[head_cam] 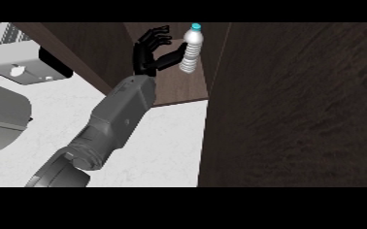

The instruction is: Pick up the bottled water, place it into the cabinet and close the cabinet

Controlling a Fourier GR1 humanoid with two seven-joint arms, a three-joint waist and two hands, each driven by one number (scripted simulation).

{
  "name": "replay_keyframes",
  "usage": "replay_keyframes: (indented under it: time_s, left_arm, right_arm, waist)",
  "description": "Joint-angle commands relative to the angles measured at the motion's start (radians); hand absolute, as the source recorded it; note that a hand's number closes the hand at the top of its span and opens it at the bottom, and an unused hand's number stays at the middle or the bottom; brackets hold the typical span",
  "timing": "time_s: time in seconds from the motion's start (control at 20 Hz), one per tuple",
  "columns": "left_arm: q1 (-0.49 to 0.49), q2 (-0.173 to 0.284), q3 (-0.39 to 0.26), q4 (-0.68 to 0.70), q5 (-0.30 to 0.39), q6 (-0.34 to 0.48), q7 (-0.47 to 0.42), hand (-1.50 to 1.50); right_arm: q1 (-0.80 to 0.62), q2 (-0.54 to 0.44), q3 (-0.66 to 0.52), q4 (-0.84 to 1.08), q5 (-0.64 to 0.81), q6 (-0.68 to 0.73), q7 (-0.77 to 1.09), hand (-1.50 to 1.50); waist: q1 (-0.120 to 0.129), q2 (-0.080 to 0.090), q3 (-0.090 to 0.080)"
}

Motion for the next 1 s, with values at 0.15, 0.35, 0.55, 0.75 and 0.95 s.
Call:
replay_keyframes:
  time_s: [0.15,0.35,0.55,0.75,0.95]
  left_arm:
    - [-0.025,0.008,0.006,0.034,-0.007,0.006,-0.019,-1.5]
    - [-0.057,0.013,0.01,0.05,-0.007,0.025,0.005,-1.5]
    - [-0.044,0.018,-0.024,0.064,-0.046,0.021,-0.039,-1.5]
    - [-0.075,0.001,-0.022,0.057,-0.047,0.01,-0.029,-1.5]
    - [-0.089,-0.007,-0.094,0.067,-0.123,-0.034,-0.035,-1.5]
  right_arm:
    - [-0.009,0.003,0.005,0.032,0.005,0.023,-0.013,-1.5]
    - [-0.009,0.001,0.004,0.003,0.008,0.011,-0.002,-1.5]
    - [-0.023,0.008,0.011,0.037,0.02,0.035,-0.026,-1.5]
    - [0.001,0.016,0.024,0.033,0.007,0.063,-0.023,-1.5]
    - [0.003,0.007,0.013,-0.015,0.002,0.025,0.007,-1.5]
  waist:
    - [-0.007,0.01,0.001]
    - [-0.012,0.005,-0.001]
    - [0.001,0.007,0.001]
    - [-0.013,0.003,0.001]
    - [-0.007,-0.007,0.0]
